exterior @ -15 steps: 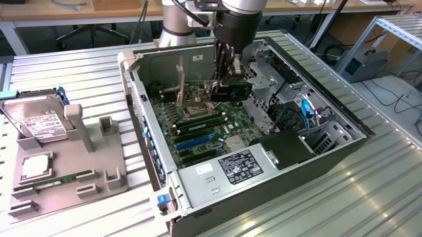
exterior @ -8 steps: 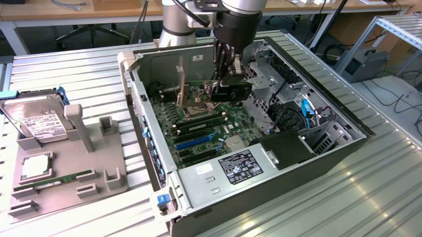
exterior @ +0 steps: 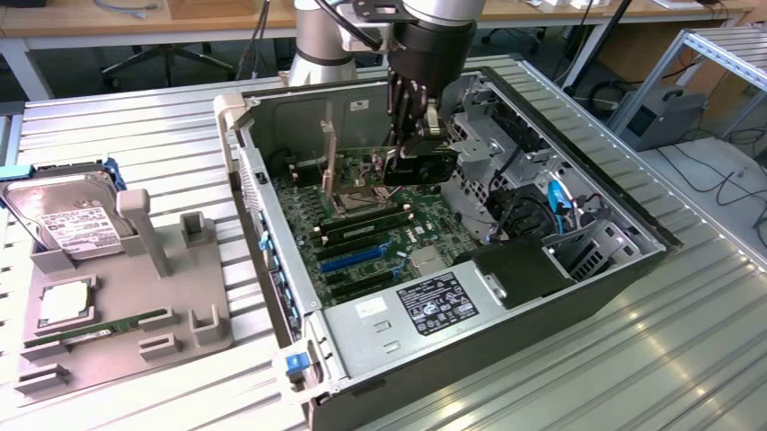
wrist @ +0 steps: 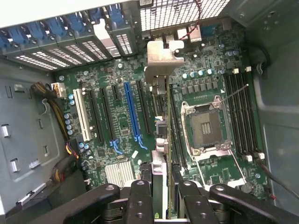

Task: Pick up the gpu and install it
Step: 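Insert the gpu into the slot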

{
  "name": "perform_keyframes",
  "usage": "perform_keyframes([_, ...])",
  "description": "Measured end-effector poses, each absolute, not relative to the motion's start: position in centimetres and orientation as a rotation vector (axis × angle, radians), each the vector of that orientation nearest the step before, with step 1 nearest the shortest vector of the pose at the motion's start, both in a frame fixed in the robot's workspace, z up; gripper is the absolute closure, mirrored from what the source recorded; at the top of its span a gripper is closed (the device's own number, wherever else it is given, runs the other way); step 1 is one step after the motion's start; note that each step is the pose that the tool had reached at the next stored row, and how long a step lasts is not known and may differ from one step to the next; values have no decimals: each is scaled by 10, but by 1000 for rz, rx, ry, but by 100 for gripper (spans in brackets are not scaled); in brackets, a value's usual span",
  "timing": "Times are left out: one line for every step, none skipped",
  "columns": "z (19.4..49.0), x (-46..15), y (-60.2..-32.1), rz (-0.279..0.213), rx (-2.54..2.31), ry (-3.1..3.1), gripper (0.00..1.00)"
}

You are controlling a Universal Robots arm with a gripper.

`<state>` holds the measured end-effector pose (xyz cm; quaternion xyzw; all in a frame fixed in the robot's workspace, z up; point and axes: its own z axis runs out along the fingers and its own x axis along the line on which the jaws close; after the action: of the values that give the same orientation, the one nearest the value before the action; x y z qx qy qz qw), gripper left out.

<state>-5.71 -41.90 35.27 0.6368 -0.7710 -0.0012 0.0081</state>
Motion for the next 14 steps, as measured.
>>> perform_keyframes([353, -57, -419, -4, 1993, -2407, 73])
perform_keyframes([353, -57, -419, -3, 1996, -2405, 73])
perform_keyframes([353, -57, -419, -3, 1998, -2403, 73])
perform_keyframes([353, -57, -419, -3, 2001, -2400, 73])
perform_keyframes([353, -57, -419, -2, 2003, -2398, 73])
perform_keyframes([353, -57, -419, -2, 2006, -2395, 73])
perform_keyframes([352, -57, -419, -2, 2009, -2393, 73])
perform_keyframes([352, -57, -419, -1, 2011, -2391, 73])
perform_keyframes([352, -57, -419, -1, 2014, -2389, 73])
perform_keyframes([352, -57, -419, -1, 2016, -2386, 73])
perform_keyframes([352, -57, -419, -1, 2018, -2384, 73])
perform_keyframes([352, -57, -419, 0, 2021, -2382, 73])
perform_keyframes([352, -57, -419, 0, 2024, -2379, 73])
perform_keyframes([352, -57, -419, 0, 2026, -2377, 73])
